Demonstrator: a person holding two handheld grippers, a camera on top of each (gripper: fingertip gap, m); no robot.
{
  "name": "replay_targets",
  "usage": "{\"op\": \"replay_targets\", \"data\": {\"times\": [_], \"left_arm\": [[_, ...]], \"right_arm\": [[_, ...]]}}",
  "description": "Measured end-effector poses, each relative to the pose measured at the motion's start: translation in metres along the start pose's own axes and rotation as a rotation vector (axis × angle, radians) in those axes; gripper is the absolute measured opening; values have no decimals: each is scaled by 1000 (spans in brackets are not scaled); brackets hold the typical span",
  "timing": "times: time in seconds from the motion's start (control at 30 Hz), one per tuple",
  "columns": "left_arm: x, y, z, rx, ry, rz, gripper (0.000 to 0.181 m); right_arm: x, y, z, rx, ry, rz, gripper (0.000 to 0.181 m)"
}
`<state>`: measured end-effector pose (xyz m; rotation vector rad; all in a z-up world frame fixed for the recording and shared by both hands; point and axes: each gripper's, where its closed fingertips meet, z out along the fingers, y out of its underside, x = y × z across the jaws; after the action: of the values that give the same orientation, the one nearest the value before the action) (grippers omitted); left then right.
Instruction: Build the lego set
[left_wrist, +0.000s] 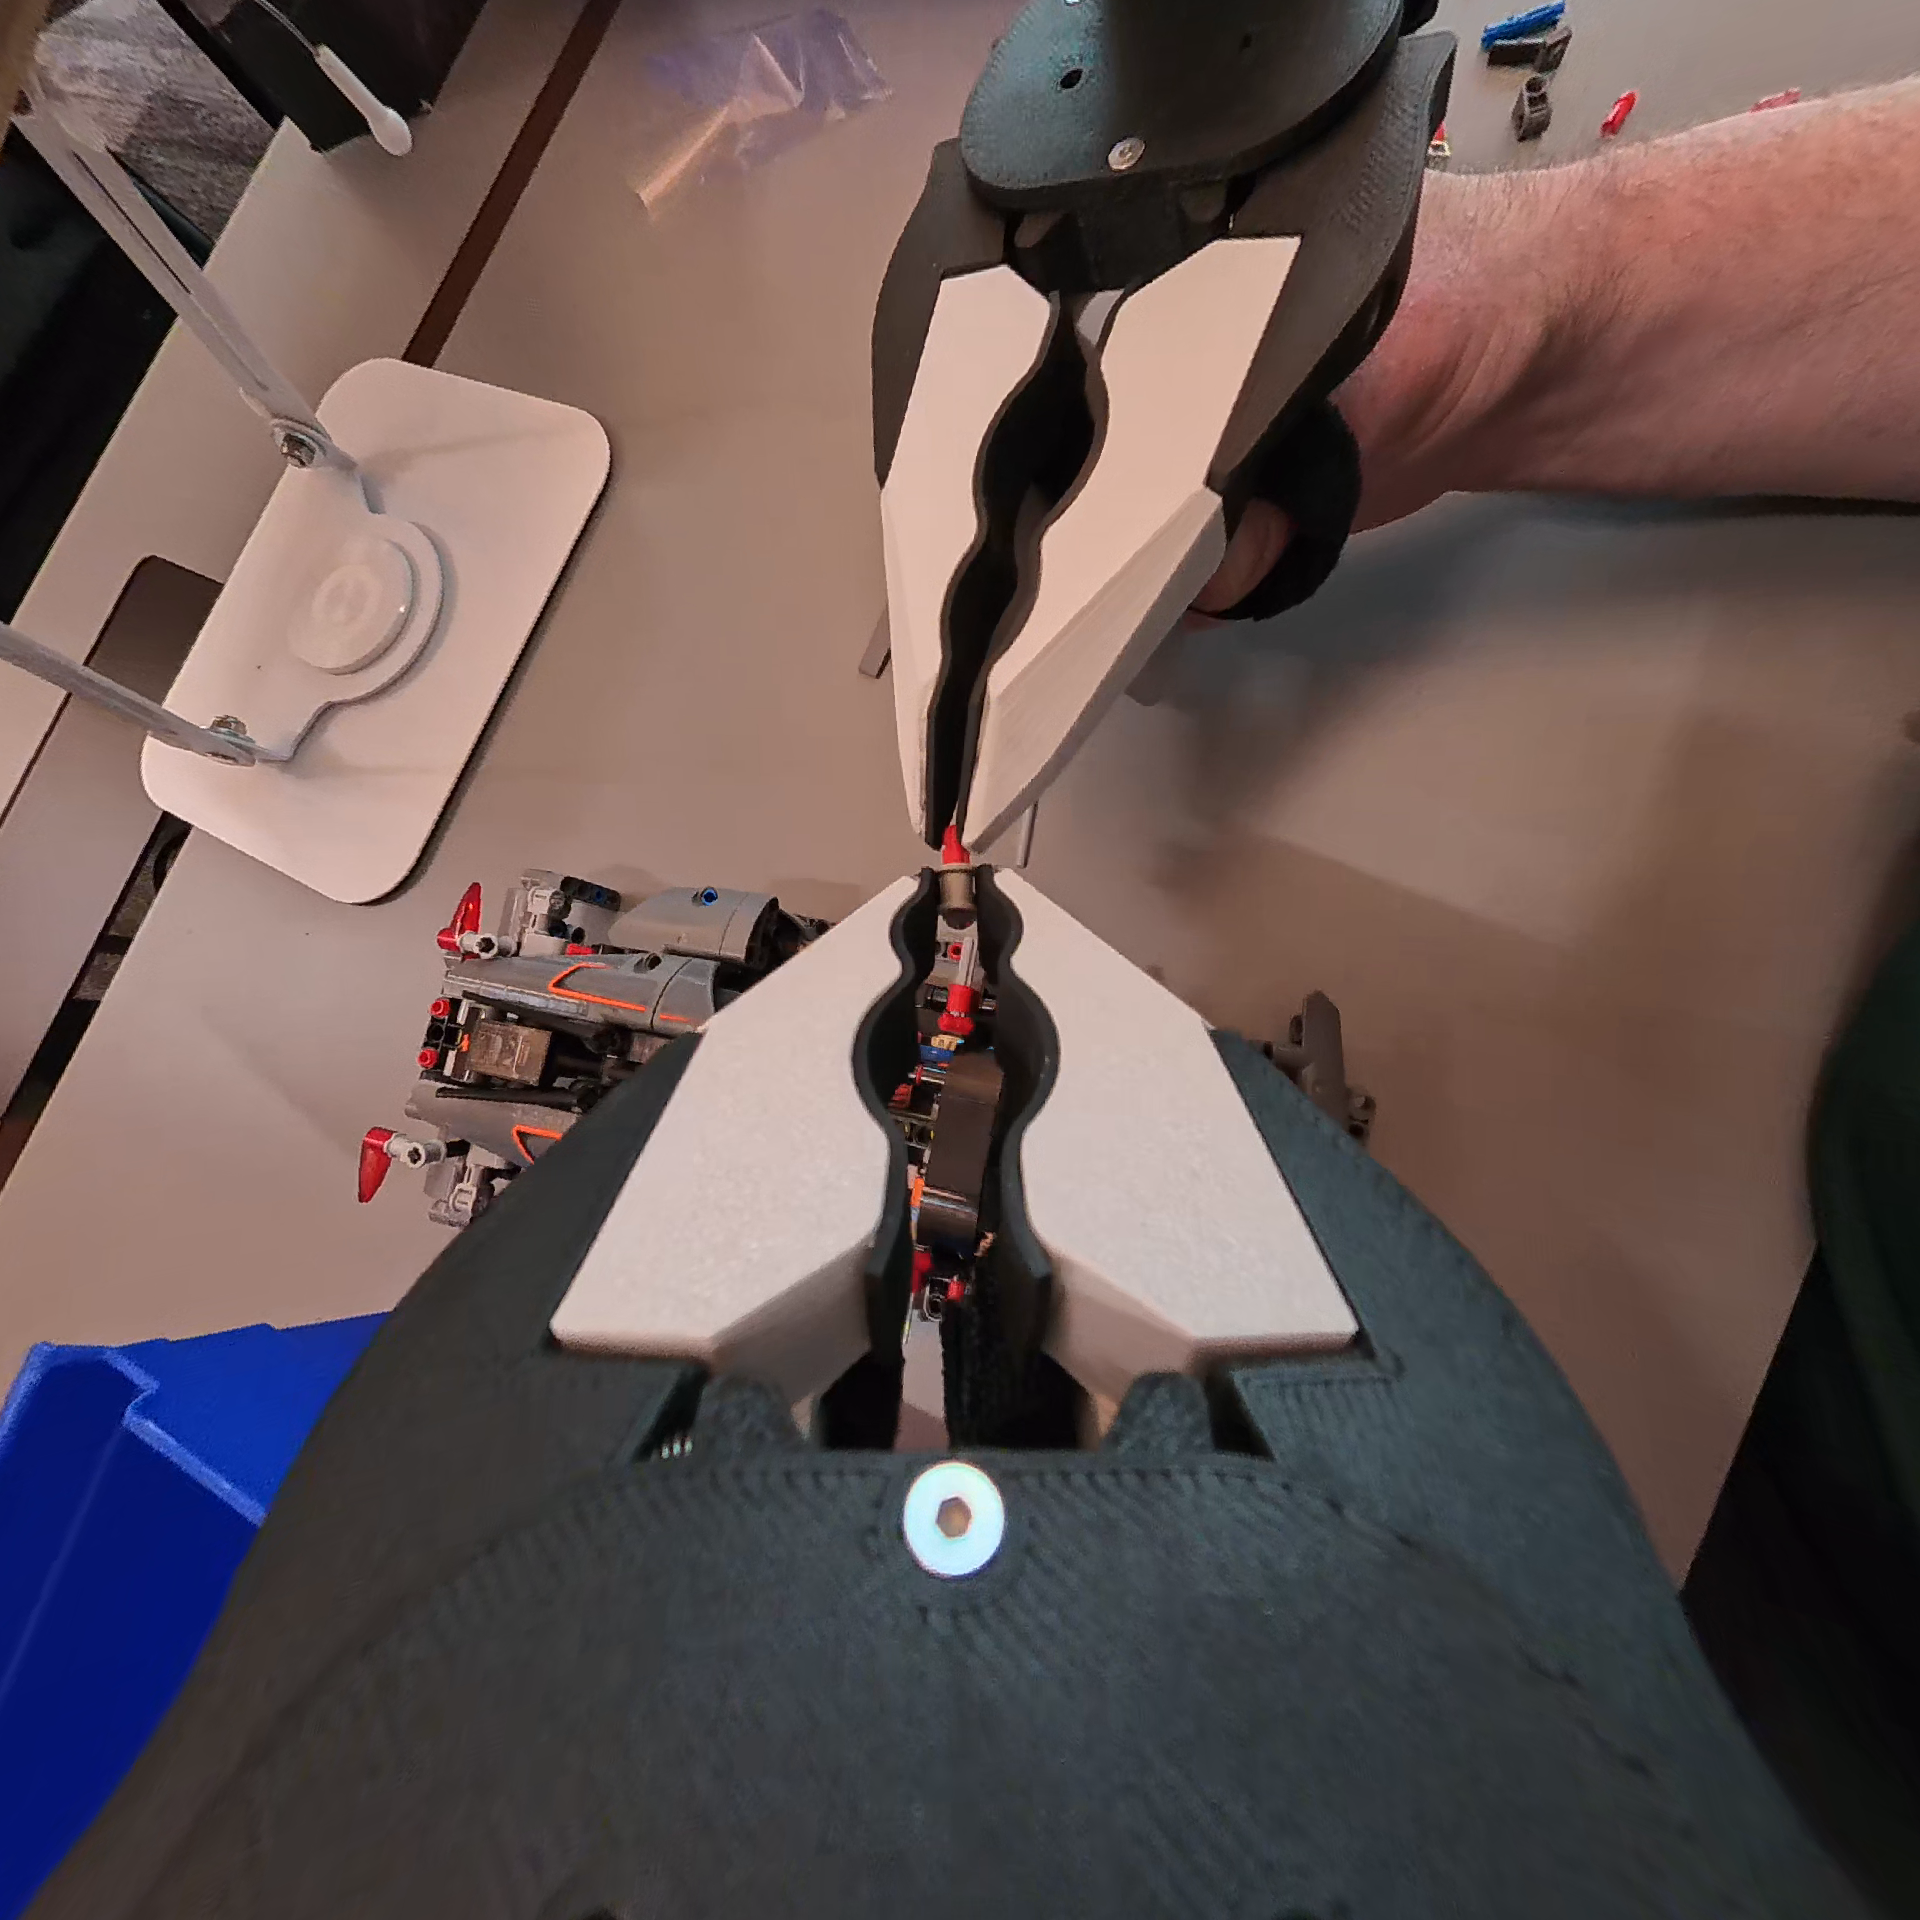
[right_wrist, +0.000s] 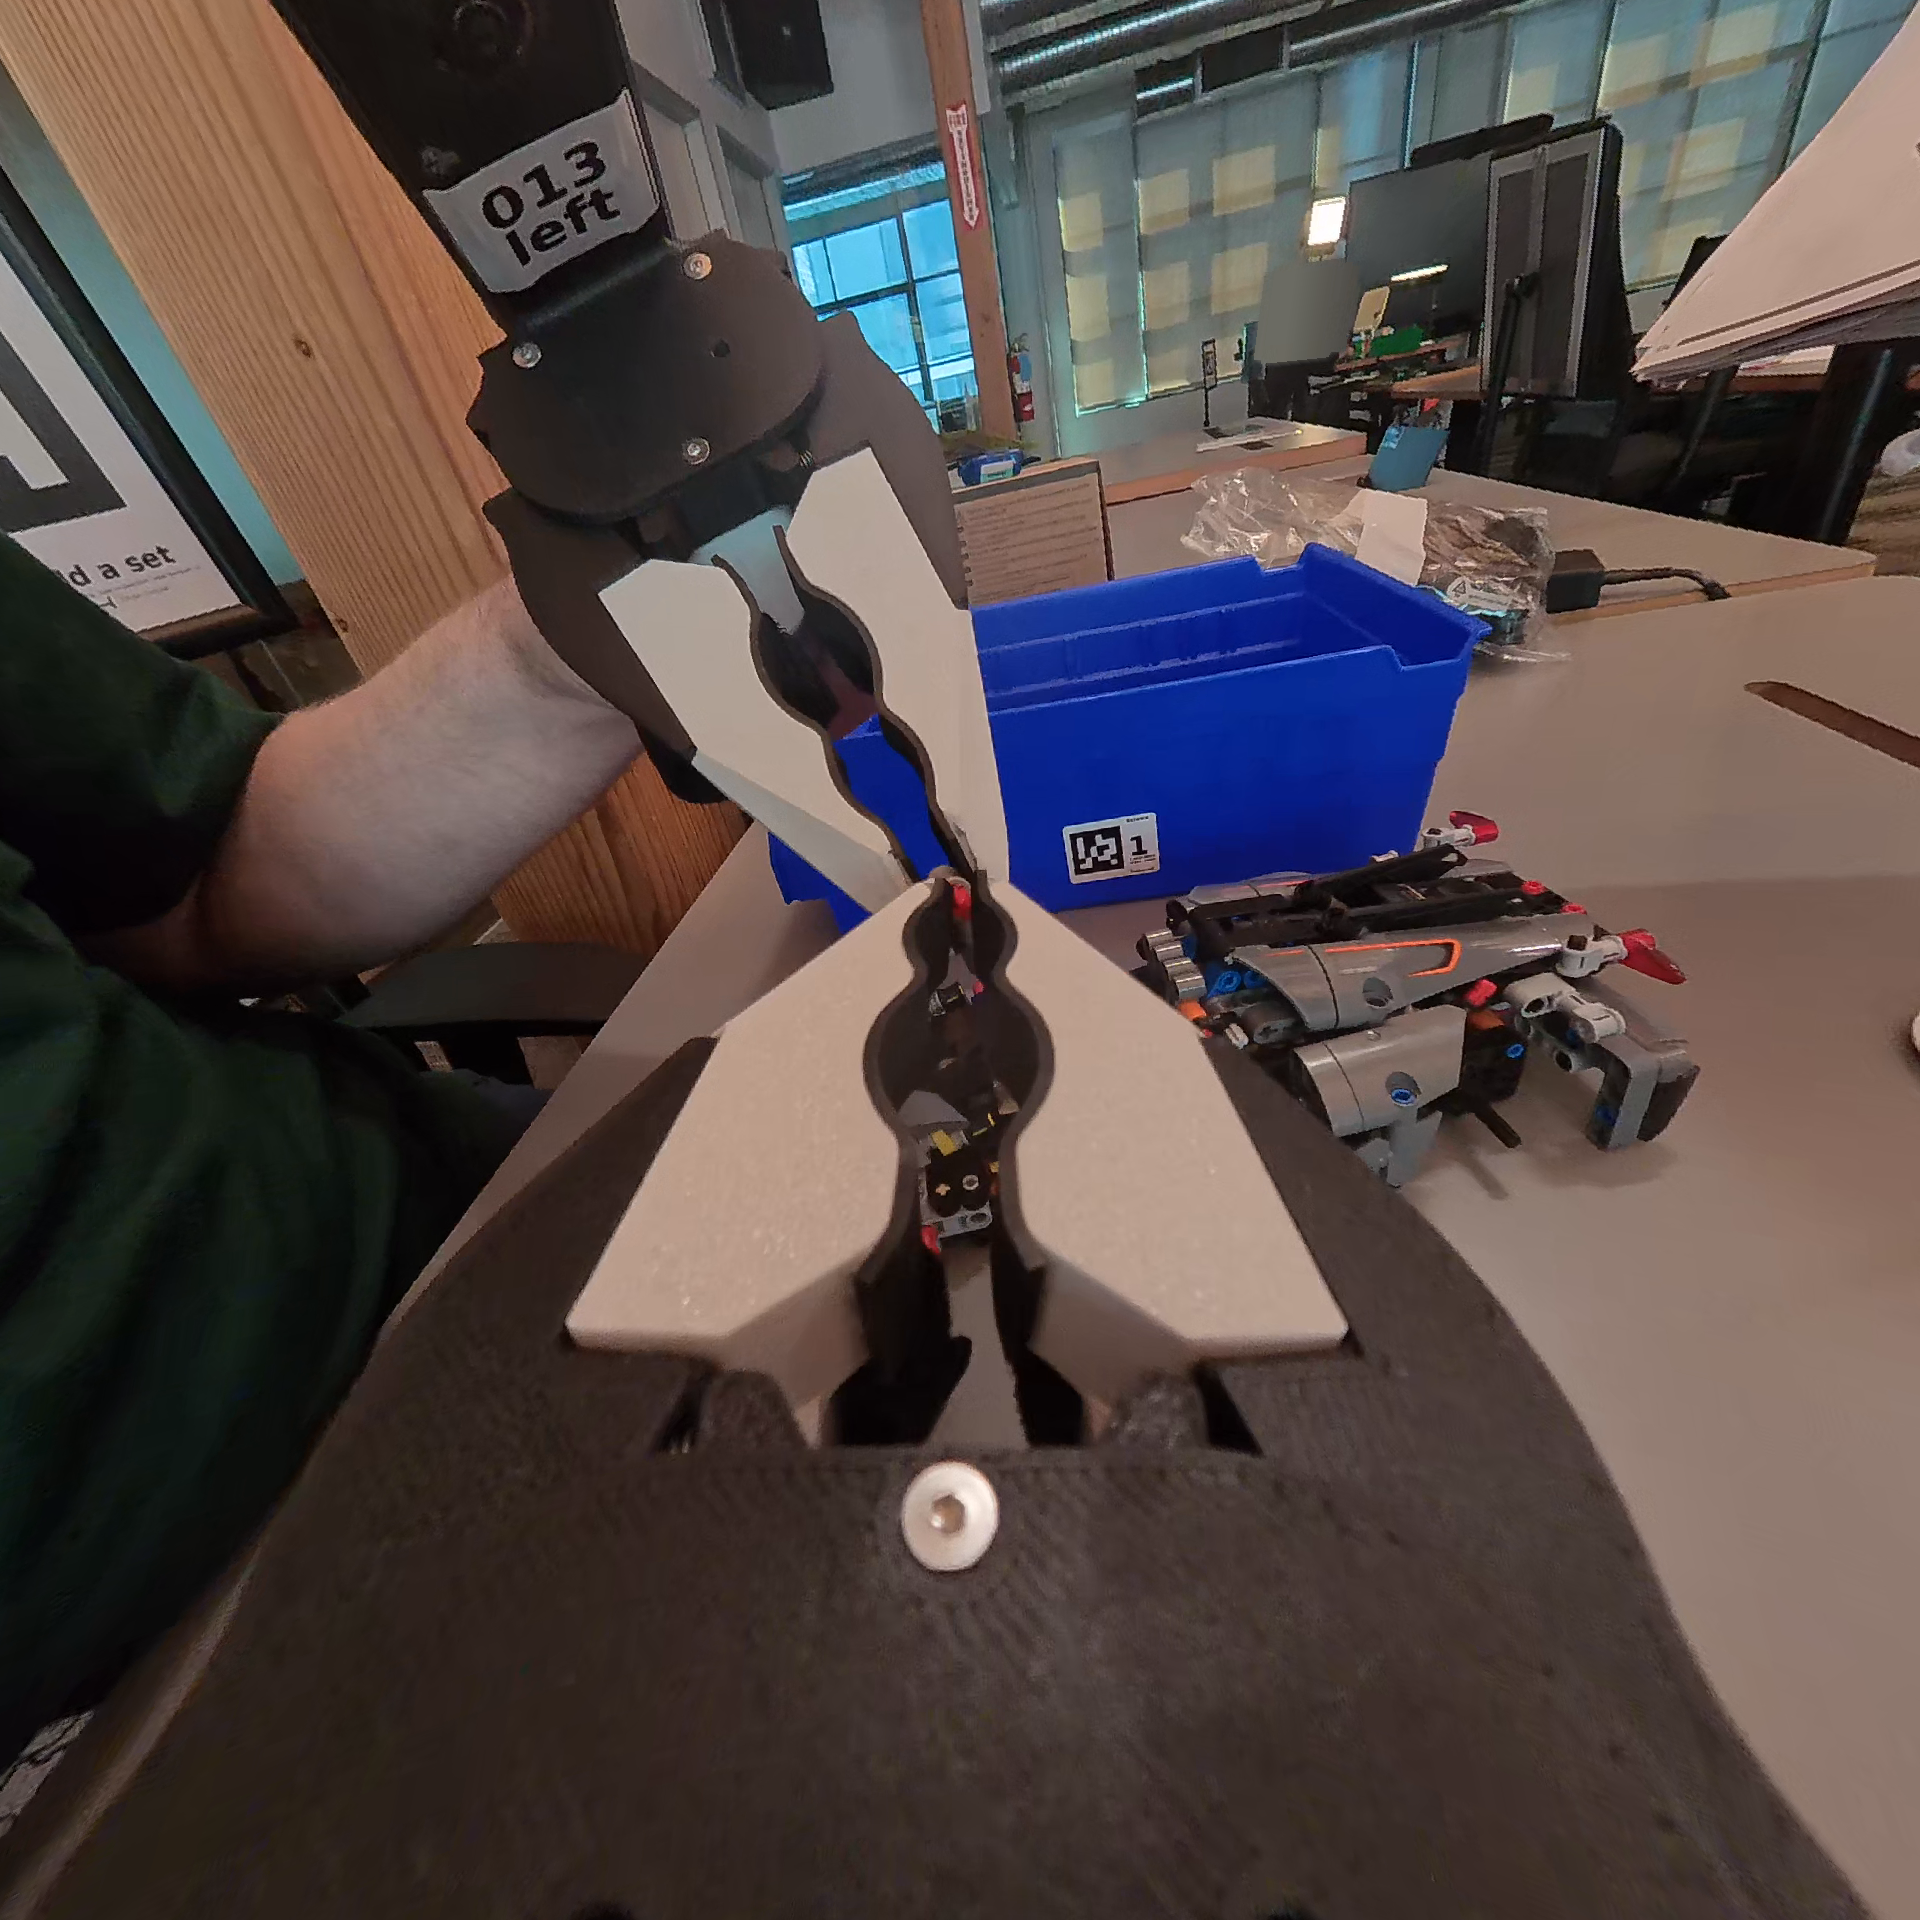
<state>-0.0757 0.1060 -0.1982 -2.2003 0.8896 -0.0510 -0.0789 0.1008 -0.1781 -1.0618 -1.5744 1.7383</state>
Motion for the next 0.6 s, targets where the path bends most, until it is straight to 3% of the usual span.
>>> {"op": "replay_targets", "data": {"times": [0.6], "left_arm": [[-3, -11, -7, 66, -6, -25, 4]], "right_arm": [[3, -14, -13, 85, -16, 41, 1]]}}
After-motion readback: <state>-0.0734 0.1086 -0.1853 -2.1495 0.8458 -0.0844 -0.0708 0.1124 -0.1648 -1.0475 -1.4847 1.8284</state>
